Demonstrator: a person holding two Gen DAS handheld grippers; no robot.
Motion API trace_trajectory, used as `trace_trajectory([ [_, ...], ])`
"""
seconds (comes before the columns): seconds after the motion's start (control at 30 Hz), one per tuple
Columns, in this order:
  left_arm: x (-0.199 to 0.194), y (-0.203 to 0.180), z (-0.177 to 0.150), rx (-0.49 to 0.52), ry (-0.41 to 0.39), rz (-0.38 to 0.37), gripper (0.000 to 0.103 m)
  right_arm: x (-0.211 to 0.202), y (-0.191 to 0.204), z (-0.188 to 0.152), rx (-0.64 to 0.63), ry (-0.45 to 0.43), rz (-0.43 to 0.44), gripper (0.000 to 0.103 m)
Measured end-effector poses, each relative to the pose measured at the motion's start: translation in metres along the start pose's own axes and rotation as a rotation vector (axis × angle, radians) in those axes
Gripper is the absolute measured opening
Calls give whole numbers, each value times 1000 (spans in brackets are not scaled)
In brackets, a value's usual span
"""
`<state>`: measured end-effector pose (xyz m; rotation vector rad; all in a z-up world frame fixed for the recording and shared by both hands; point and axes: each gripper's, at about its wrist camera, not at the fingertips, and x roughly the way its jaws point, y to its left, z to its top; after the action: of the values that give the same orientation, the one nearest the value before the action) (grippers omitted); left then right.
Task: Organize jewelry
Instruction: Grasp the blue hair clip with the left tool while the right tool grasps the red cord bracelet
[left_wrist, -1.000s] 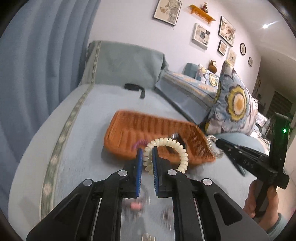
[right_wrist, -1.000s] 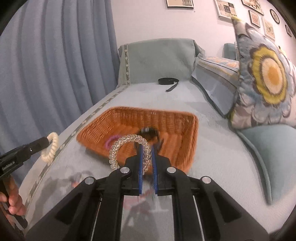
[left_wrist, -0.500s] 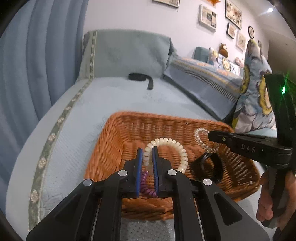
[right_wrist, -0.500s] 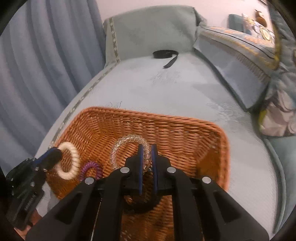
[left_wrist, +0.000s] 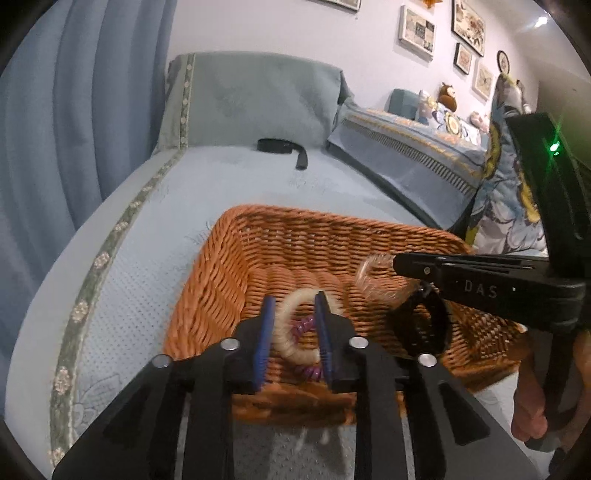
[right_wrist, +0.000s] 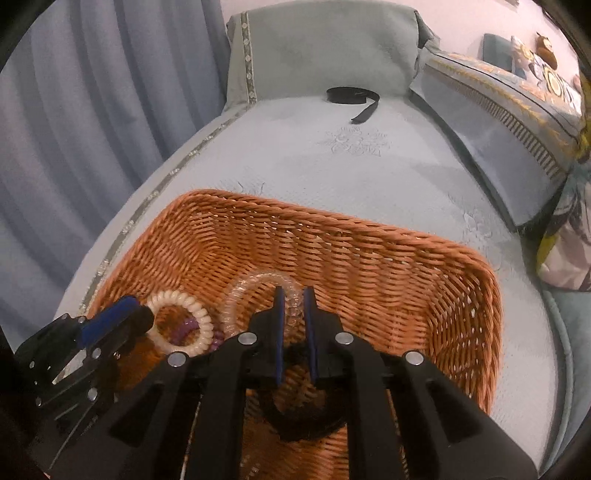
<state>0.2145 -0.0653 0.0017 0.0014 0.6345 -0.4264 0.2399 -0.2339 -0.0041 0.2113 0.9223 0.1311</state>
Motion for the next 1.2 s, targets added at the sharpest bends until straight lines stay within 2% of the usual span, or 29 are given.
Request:
trace_trajectory([
  [0.03, -5, 0, 0, 1, -5, -4, 24, -5, -2, -3, 6, -4, 5, 20],
  [0.1, -24, 1, -1, -9, -22, -20, 34, -18, -5, -9, 11, -17, 13, 30],
  [0.3, -92, -2, -8, -25, -86, -62, 34, -74, -6, -47, 14, -63, 58, 31],
  [0.37, -114, -4, -15, -21, -101, -71, 34, -96, -2, -69, 8, -90, 67, 31],
  [0.47, -150, -1, -31, -42, -114, -86, 34, -120, 5, -101, -2, -115, 70, 31],
  [0.6, -187, 9, -71, -101, -89, -81, 35, -137, 13, -146, -1, -115, 92, 31],
  [0.7, -195, 12, -106, -112, -36, -86, 35, -137, 17, -172, 7, -104, 118, 31],
  [0.83, -182, 17, -139, -131, 33, -102, 34, -123, 23, -197, -18, -50, 118, 31],
  [1.03, -150, 13, -154, -87, 151, -148, 34, -107, 38, -207, -50, -3, 149, 31],
  [1.2, -147, 5, -160, -42, 179, -163, 34, -103, 60, -213, -133, 14, 91, 31],
])
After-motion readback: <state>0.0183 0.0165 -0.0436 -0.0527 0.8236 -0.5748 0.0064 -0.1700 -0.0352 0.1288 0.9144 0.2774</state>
